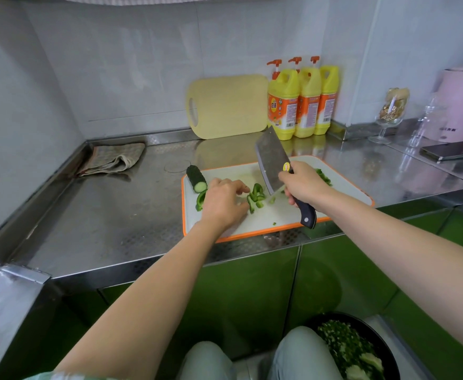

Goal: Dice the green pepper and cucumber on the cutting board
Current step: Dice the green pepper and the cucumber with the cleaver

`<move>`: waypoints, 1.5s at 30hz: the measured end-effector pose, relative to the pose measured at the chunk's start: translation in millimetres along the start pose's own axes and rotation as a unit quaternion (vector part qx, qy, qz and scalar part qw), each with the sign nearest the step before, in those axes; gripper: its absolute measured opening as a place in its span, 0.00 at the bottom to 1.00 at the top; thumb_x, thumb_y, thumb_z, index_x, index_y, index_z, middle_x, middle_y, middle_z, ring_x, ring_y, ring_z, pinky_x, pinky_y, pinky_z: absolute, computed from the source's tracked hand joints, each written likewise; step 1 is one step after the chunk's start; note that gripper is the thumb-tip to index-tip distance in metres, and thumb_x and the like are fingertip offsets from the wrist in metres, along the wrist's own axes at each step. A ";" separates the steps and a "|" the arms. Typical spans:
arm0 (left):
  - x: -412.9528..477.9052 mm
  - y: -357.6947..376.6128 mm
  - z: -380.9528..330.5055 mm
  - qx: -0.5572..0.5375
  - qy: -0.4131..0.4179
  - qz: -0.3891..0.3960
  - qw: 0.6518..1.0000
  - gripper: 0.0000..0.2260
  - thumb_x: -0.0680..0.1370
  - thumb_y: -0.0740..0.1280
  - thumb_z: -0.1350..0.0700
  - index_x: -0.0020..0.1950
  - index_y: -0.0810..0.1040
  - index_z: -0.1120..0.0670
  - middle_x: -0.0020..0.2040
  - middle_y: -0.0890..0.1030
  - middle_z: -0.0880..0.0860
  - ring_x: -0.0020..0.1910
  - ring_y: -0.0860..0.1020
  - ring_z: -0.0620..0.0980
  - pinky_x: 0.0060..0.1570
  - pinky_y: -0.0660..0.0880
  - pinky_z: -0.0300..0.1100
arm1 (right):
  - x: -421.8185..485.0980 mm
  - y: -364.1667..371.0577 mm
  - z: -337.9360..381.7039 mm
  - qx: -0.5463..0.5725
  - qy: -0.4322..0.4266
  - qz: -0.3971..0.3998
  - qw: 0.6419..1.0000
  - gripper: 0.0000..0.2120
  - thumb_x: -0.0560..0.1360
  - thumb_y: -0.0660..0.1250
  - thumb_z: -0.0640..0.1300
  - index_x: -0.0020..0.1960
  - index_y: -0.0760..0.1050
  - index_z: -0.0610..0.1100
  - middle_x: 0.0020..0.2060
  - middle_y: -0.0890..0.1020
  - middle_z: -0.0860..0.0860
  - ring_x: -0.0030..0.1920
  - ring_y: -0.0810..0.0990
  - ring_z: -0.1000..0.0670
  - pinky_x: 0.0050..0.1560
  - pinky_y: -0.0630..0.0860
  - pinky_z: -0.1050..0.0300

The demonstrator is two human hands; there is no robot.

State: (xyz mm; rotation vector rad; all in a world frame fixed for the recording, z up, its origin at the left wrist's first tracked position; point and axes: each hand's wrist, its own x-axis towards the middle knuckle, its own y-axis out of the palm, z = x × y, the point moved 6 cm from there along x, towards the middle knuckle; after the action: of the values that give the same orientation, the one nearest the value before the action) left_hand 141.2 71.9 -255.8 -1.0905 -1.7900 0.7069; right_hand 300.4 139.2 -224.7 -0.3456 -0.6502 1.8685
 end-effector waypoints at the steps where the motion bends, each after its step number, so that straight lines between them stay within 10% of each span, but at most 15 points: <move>1: 3.9 0.8 -3.1 0.015 0.015 0.016 1.000 0.14 0.73 0.67 0.57 0.59 0.80 0.51 0.53 0.79 0.52 0.57 0.70 0.55 0.55 0.67 0.44 | -0.3 -2.6 -0.8 0.004 0.001 -0.004 1.000 0.07 0.80 0.54 0.39 0.45 0.68 0.42 0.27 0.73 0.44 0.24 0.71 0.46 0.31 0.69 0.57; 14: 51.6 25.3 -8.1 0.030 -0.087 0.104 0.990 0.13 0.77 0.67 0.50 0.59 0.81 0.53 0.54 0.82 0.55 0.55 0.77 0.56 0.49 0.74 0.44 | -6.7 -4.9 -19.8 -0.002 0.014 0.023 1.000 0.08 0.79 0.55 0.38 0.41 0.65 0.43 0.28 0.71 0.44 0.22 0.71 0.47 0.24 0.67 0.61; 27: 27.3 -37.8 24.6 -0.111 -0.228 -0.112 0.961 0.15 0.71 0.63 0.50 0.41 0.82 0.60 0.38 0.83 0.56 0.35 0.74 0.52 0.38 0.73 0.43 | -26.6 13.9 8.5 -0.003 -0.008 0.064 0.998 0.10 0.79 0.55 0.38 0.39 0.66 0.43 0.29 0.75 0.42 0.26 0.73 0.45 0.26 0.69 0.59; 31: 11.4 -33.6 25.4 -0.006 -0.185 -0.013 0.983 0.10 0.72 0.67 0.55 0.33 0.78 0.60 0.31 0.78 0.53 0.32 0.75 0.52 0.33 0.71 0.41 | -35.0 14.4 15.4 -0.013 -0.008 0.053 0.998 0.11 0.78 0.55 0.38 0.38 0.67 0.41 0.29 0.75 0.42 0.28 0.74 0.45 0.27 0.69 0.59; 36: -0.5 -30.0 33.7 0.121 -0.157 0.016 0.980 0.08 0.73 0.67 0.60 0.50 0.81 0.55 0.49 0.80 0.57 0.58 0.73 0.58 0.39 0.70 0.43 | -37.5 5.0 11.3 -0.019 0.003 0.035 0.999 0.11 0.78 0.54 0.37 0.38 0.67 0.41 0.30 0.75 0.41 0.30 0.73 0.43 0.30 0.69 0.57; 45: 10.1 -8.7 -14.4 0.159 0.110 0.119 0.974 0.22 0.73 0.67 0.59 0.67 0.75 0.47 0.67 0.75 0.48 0.62 0.69 0.53 0.61 0.67 0.46 | -28.3 -10.7 -0.3 -0.118 0.033 0.020 0.992 0.11 0.75 0.54 0.36 0.36 0.70 0.38 0.30 0.77 0.40 0.32 0.76 0.43 0.31 0.70 0.59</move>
State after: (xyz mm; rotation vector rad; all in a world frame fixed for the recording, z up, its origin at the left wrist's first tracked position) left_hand 148.7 77.3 -238.4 -1.1236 -1.3174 0.9414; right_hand 319.5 116.1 -220.6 -0.5750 -0.8263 1.8140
